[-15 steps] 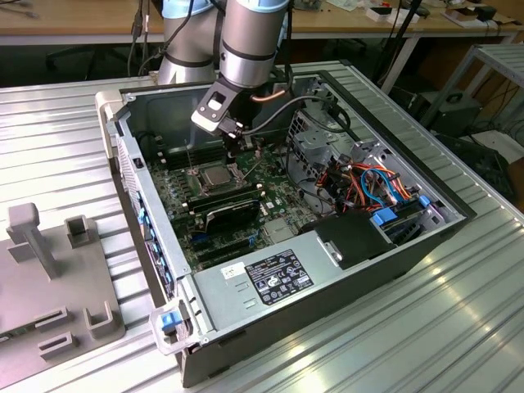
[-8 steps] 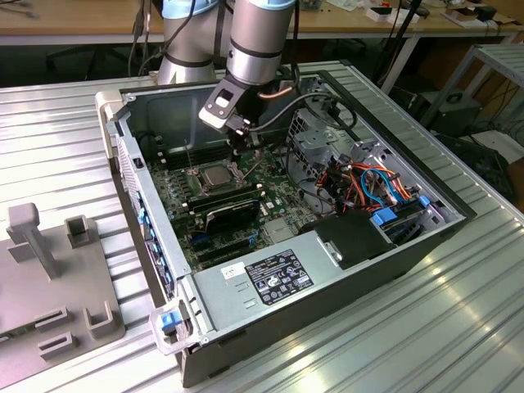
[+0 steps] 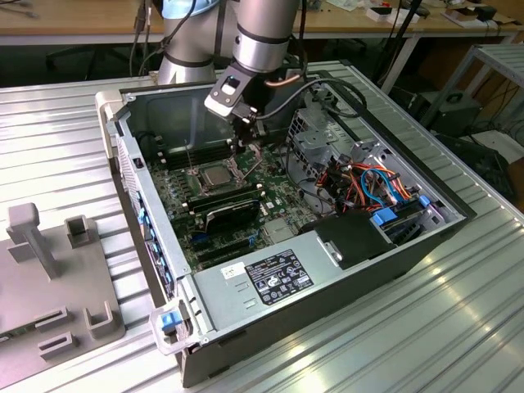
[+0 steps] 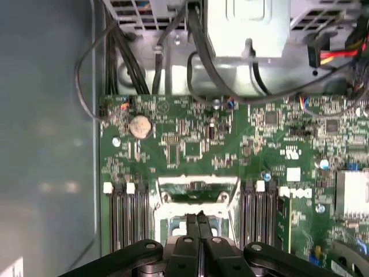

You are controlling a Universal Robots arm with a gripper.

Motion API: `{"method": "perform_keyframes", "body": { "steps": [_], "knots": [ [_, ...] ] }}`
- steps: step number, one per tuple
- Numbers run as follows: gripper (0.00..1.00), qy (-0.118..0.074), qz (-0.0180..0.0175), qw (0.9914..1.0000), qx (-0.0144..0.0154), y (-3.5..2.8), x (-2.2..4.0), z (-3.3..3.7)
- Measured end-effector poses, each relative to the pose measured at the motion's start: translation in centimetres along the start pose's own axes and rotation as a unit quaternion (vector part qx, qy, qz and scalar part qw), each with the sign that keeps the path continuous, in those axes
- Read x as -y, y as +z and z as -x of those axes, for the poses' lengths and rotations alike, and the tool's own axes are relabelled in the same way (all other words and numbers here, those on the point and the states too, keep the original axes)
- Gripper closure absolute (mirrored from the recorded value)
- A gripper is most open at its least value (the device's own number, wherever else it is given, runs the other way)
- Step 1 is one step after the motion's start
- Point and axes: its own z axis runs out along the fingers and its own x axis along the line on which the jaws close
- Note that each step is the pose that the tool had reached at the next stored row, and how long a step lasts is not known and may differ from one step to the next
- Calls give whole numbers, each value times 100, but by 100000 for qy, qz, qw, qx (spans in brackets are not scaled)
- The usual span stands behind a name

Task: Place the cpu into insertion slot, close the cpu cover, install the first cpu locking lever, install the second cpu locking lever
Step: 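Close the cpu cover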

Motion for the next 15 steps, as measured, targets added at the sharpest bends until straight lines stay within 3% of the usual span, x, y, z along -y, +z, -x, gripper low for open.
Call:
{"method": "perform_keyframes", "body": {
  "steps": [3,13,15],
  "knots": [
    [89,0,0,100000,5,-4,-108,-6],
    [89,7,-4,100000,3,-118,-269,-22],
    [89,7,-18,100000,-7,-120,-356,-23]
  ]
}}
